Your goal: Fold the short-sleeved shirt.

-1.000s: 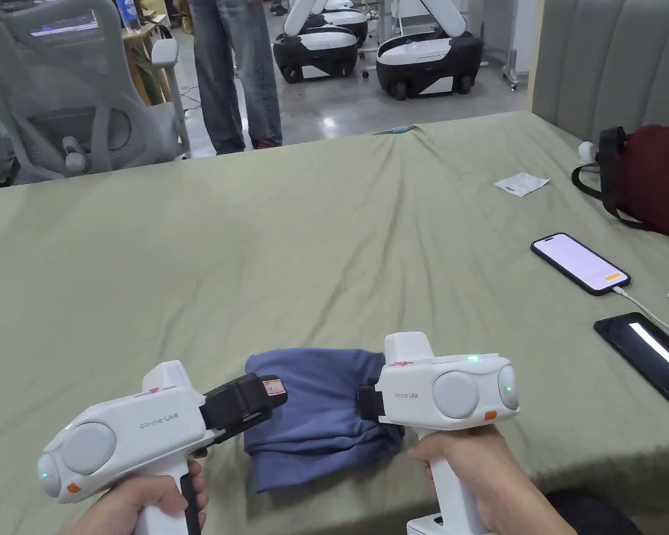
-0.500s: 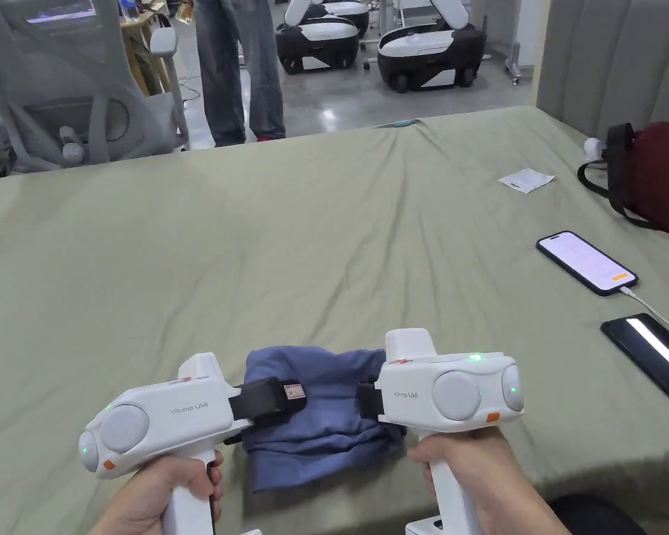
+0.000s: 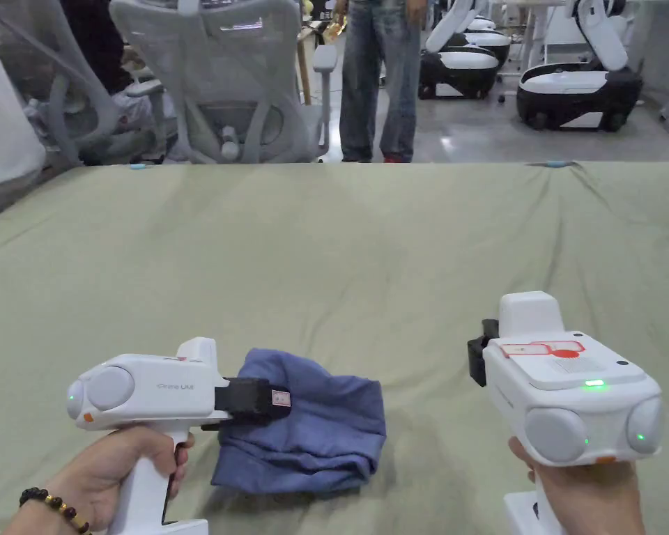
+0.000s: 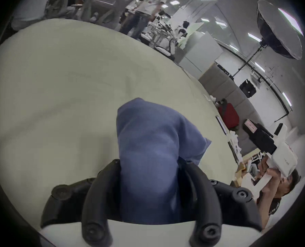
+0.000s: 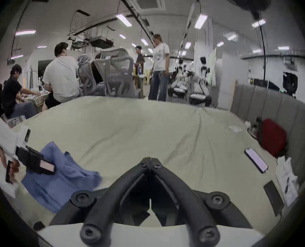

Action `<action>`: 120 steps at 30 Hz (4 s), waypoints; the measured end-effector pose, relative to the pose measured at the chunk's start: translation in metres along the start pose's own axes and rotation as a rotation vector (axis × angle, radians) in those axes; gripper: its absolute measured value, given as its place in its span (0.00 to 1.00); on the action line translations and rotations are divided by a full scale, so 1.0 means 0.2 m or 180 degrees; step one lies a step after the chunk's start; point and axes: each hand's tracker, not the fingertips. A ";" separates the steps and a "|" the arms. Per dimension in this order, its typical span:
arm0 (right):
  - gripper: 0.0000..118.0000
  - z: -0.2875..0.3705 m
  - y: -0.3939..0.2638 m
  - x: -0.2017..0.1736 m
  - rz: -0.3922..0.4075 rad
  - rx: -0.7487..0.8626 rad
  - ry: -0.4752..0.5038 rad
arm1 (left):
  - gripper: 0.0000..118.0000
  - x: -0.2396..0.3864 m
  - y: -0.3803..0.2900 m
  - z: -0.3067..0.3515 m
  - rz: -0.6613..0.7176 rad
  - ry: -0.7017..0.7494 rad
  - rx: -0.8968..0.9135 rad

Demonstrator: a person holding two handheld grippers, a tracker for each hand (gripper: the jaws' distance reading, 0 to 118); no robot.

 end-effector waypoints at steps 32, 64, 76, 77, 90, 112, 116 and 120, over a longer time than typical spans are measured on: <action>0.00 -0.15 0.12 -0.22 0.0184 -0.0109 0.0366 | 0.20 -0.31 0.43 0.93 -0.0621 0.1854 0.1777; 0.00 0.49 -0.15 0.64 -0.0210 0.0624 -0.0494 | 0.00 1.30 -0.48 -0.21 -0.1789 0.1485 0.2558; 0.02 0.47 -0.14 0.63 -0.0206 0.0689 -0.0568 | 0.00 1.29 -0.49 -0.22 -0.1695 0.1448 0.2506; 0.02 0.47 -0.14 0.63 -0.0205 0.0687 -0.0568 | 0.00 1.29 -0.49 -0.22 -0.1682 0.1446 0.2506; 0.19 0.48 -0.13 0.62 -0.0189 0.0689 -0.0558 | 0.47 1.30 -0.47 -0.20 -0.1671 0.1454 0.2505; 1.00 0.48 -0.16 0.64 -0.0236 0.0786 -0.0616 | 1.00 1.29 -0.49 -0.22 -0.1677 0.1552 0.2553; 1.00 0.48 -0.16 0.64 -0.0218 0.0791 -0.0622 | 1.00 1.29 -0.49 -0.21 -0.1619 0.1548 0.2579; 1.00 0.48 -0.16 0.64 -0.0238 0.0799 -0.0621 | 1.00 1.29 -0.50 -0.21 -0.1622 0.1553 0.2570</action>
